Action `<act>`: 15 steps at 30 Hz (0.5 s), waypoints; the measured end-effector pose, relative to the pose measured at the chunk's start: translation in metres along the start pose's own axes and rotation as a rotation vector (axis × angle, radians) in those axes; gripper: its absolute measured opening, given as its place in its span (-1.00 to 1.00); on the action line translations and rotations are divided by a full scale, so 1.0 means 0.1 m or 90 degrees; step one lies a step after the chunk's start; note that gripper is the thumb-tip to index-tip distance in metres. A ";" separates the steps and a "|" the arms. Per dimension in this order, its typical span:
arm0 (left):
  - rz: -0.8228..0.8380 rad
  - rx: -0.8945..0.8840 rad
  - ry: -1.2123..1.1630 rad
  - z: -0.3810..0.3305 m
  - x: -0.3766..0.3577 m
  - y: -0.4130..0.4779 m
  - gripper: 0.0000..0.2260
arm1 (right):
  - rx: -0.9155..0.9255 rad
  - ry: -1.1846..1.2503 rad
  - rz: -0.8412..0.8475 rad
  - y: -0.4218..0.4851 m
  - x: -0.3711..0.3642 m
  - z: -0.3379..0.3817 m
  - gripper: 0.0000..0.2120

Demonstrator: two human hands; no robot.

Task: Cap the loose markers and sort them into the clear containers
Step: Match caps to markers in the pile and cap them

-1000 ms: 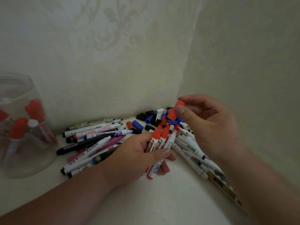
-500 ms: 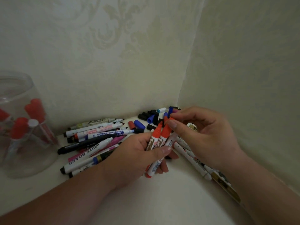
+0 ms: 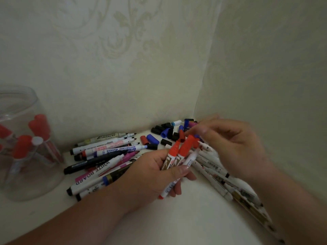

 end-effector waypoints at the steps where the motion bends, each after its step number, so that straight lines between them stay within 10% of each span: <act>1: 0.006 0.004 0.010 -0.01 0.00 0.00 -0.86 | -0.043 0.040 -0.039 0.03 0.07 -0.02 -0.88; 4: 0.020 0.007 0.026 -0.03 -0.01 -0.01 -0.89 | -0.125 -0.040 -0.141 0.20 0.26 -0.13 -0.88; 10: -0.072 0.009 -0.067 0.00 0.03 0.00 -0.88 | -0.122 -0.329 0.266 0.68 -0.22 -0.26 -0.92; 15: -0.069 0.016 -0.159 0.05 0.05 0.01 -0.71 | -0.043 -0.370 0.372 1.05 -0.67 -0.36 -0.85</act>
Point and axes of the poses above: each hand's wrist, its own y-axis towards the middle knuckle, its own x-axis out of the back of the hand, z = x × y, the point moved 2 cm from there along y, towards the middle knuckle
